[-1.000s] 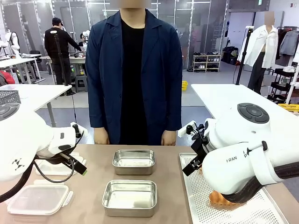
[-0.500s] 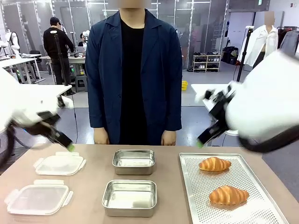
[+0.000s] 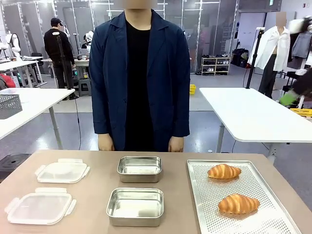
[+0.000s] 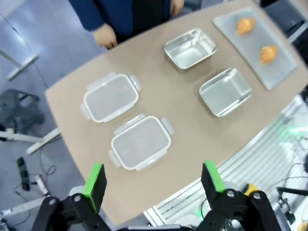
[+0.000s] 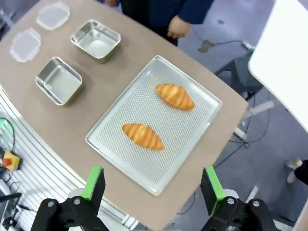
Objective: Place the bread into the airtight container.
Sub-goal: Pick up a Butter Roll and place it into an empty Airtight Container.
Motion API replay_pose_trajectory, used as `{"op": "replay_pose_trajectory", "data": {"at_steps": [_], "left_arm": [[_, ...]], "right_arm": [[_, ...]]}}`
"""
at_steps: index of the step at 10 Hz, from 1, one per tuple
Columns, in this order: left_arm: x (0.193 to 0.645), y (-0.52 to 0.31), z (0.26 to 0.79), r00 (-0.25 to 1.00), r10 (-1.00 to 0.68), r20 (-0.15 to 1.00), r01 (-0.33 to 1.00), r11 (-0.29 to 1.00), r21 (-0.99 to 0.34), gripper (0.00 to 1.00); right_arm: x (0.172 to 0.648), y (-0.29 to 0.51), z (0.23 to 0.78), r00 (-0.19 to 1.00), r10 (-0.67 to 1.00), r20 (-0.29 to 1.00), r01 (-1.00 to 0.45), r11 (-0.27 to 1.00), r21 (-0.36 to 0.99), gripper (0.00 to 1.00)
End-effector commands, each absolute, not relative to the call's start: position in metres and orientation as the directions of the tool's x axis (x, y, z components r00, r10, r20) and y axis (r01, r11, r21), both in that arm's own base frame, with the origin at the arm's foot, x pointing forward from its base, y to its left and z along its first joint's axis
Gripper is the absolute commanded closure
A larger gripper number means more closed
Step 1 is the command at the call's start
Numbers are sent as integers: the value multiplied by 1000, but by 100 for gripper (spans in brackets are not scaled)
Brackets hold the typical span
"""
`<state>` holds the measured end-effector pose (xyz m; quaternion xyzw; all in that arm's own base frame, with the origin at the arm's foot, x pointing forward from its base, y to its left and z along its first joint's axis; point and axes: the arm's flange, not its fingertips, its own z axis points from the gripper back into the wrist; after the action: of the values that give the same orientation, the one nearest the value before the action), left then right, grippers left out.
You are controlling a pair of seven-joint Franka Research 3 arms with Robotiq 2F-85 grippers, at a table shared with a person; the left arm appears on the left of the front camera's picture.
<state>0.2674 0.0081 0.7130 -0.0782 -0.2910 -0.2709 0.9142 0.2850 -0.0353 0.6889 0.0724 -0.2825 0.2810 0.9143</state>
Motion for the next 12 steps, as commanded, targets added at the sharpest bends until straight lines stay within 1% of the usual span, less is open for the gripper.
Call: {"op": "replay_pose_trajectory", "data": {"at_steps": [1, 2, 4, 5, 6, 11, 12], "left_arm": [[220, 26, 732, 655, -442, 612, 554, 832, 9, 0], [200, 43, 741, 642, -428, 636, 543, 840, 18, 0], [175, 71, 747, 649, -402, 646, 539, 842, -19, 0], [172, 77, 743, 655, -373, 657, 532, 845, -50, 0], [174, 62, 748, 648, -388, 655, 515, 857, -2, 0], [174, 62, 748, 648, -388, 655, 515, 857, -2, 0], [174, 62, 748, 648, -388, 655, 515, 857, -2, 0]], "right_arm": [[229, -68, 696, 641, 504, 579, -558, 824, -100, 0], [204, -82, 705, 623, 531, 575, -571, 810, -130, 0], [188, -106, 709, 636, 499, 588, -548, 829, -110, 0], [190, -106, 703, 636, 531, 560, -558, 818, -142, 0], [181, -99, 714, 637, 489, 596, -537, 836, -112, 0], [179, -103, 712, 633, 502, 589, -546, 829, -121, 0], [179, -89, 722, 552, 627, 550, -672, 725, -152, 0]]}}
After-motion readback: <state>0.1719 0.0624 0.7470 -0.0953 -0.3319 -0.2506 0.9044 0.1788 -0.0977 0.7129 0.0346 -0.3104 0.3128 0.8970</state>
